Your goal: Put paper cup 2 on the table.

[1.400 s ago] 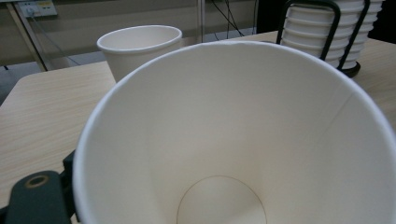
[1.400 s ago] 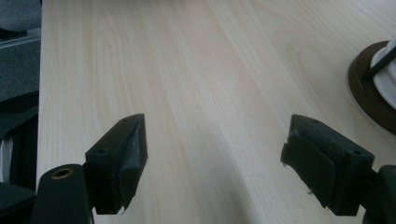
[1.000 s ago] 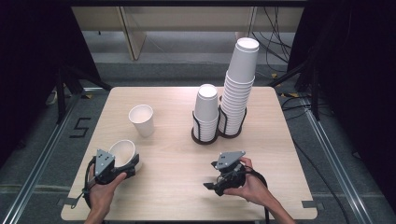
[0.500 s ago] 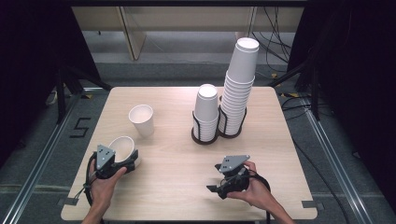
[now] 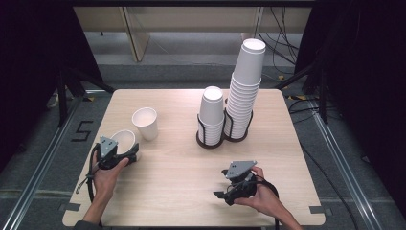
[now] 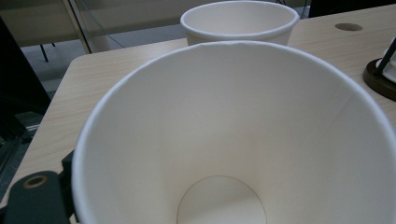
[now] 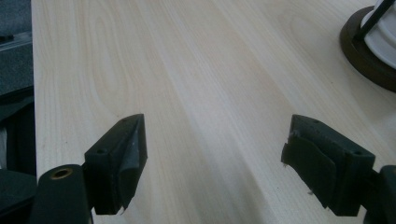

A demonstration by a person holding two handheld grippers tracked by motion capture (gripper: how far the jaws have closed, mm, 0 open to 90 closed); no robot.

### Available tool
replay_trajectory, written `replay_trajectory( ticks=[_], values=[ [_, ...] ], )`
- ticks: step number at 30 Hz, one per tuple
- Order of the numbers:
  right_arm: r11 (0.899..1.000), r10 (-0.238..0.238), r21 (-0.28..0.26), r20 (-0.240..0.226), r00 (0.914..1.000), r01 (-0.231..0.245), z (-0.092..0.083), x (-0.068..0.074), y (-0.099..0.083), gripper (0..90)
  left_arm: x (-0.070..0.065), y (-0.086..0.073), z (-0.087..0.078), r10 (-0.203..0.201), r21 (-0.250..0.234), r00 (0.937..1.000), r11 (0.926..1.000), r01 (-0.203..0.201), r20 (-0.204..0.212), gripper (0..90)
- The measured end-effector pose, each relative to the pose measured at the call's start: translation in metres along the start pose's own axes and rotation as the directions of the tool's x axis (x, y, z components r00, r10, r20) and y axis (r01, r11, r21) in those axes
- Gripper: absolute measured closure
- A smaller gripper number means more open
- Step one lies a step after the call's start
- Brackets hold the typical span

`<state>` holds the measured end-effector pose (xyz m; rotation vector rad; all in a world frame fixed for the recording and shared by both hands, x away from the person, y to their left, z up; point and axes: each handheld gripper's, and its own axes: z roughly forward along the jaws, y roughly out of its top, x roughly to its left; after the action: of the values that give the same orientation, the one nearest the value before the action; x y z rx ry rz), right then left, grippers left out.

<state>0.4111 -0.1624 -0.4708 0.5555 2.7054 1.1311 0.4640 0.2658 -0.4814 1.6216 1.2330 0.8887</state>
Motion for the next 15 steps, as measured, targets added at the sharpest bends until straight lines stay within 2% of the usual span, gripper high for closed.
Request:
replay_trajectory(
  ticks=[2,4,8,10,13,15],
  values=[
    [1.0,-0.003,0.0,-0.007,1.0,0.003,0.001,0.0,0.0,21.5,0.002,0.003,0.003,-0.001,0.005,1.0,1.0,0.001,0.001,12.1],
    [1.0,-0.003,0.011,-0.004,1.0,0.003,0.001,0.001,-0.001,21.4,0.003,0.004,0.007,0.013,0.034,0.9999,0.9993,-0.014,0.007,12.0],
    [1.0,-0.001,0.014,-0.008,1.0,0.002,0.003,0.002,-0.001,21.5,0.002,0.002,0.014,0.03,0.049,0.9995,0.9983,-0.03,0.007,11.4],
    [1.0,-0.007,0.02,-0.009,0.9999,0.007,0.003,0.002,-0.001,21.5,0.004,0.0,0.019,0.026,0.031,0.9993,0.9992,-0.026,0.026,10.6],
    [1.0,-0.007,0.019,-0.007,1.0,0.007,0.003,0.003,-0.001,21.4,0.006,-0.002,0.02,0.029,0.006,0.9994,0.9996,-0.029,0.018,9.4],
    [1.0,-0.008,0.016,-0.015,0.9999,0.009,0.003,0.003,-0.001,21.4,0.006,-0.004,0.02,0.029,0.008,0.9995,0.9995,-0.029,0.015,9.2]
  ],
)
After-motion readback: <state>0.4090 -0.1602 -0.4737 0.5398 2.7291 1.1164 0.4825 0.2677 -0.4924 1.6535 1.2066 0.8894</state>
